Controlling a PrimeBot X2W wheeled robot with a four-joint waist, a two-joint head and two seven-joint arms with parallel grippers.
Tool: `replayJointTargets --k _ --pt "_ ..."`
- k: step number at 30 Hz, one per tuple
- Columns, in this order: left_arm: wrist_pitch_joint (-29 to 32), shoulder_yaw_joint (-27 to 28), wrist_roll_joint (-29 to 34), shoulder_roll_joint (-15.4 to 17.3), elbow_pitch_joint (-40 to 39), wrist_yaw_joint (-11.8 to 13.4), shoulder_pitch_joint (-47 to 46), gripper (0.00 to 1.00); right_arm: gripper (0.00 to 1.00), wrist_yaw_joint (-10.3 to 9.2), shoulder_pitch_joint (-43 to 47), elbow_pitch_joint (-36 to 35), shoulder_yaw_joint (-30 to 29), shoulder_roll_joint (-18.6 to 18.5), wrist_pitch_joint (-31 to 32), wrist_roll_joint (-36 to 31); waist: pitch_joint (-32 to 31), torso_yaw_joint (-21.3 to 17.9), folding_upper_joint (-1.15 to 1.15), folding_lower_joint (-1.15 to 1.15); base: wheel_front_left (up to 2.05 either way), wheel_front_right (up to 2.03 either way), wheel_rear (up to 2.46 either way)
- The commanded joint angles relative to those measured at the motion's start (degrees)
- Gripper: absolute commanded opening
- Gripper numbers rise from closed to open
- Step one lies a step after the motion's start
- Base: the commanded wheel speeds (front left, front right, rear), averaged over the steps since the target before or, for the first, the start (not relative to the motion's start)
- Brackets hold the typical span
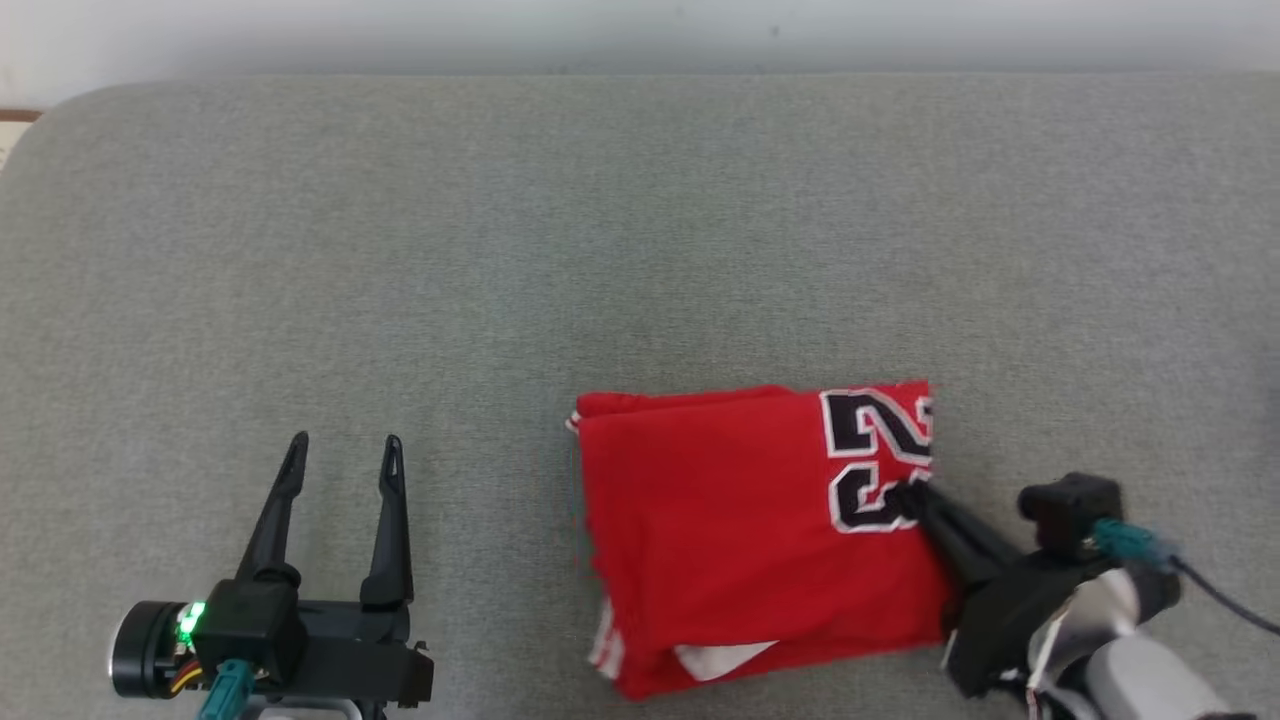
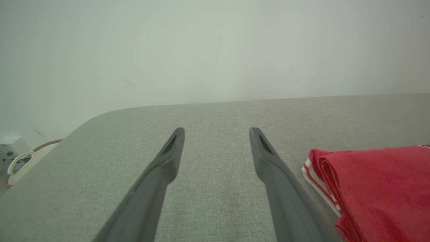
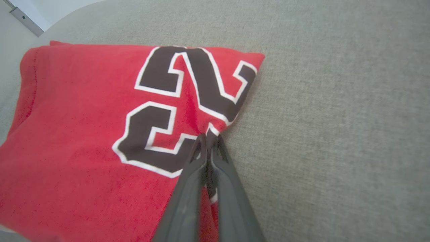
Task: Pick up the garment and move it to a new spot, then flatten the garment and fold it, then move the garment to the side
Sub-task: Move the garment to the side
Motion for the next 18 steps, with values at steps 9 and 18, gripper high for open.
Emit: replayJointTargets --k 9,18 --pt "-0.37 0.87 1.17 1.29 -1.77 0.35 -0.67 1.0 0.0 -0.07 1.0 -14.26 -4.35 -9.62 -0.77 -10.02 1.55 -7.46 -0.01 -0.01 0.0 0.0 0.0" --pt "1.78 0.06 2.97 3.03 -4.13 0.21 -3.18 1.0 0.0 -0.07 2.89 -21.33 -9.96 -15.58 0.56 -13.85 4.81 -15.26 -0.01 -0.01 0.0 0.0 0.0"
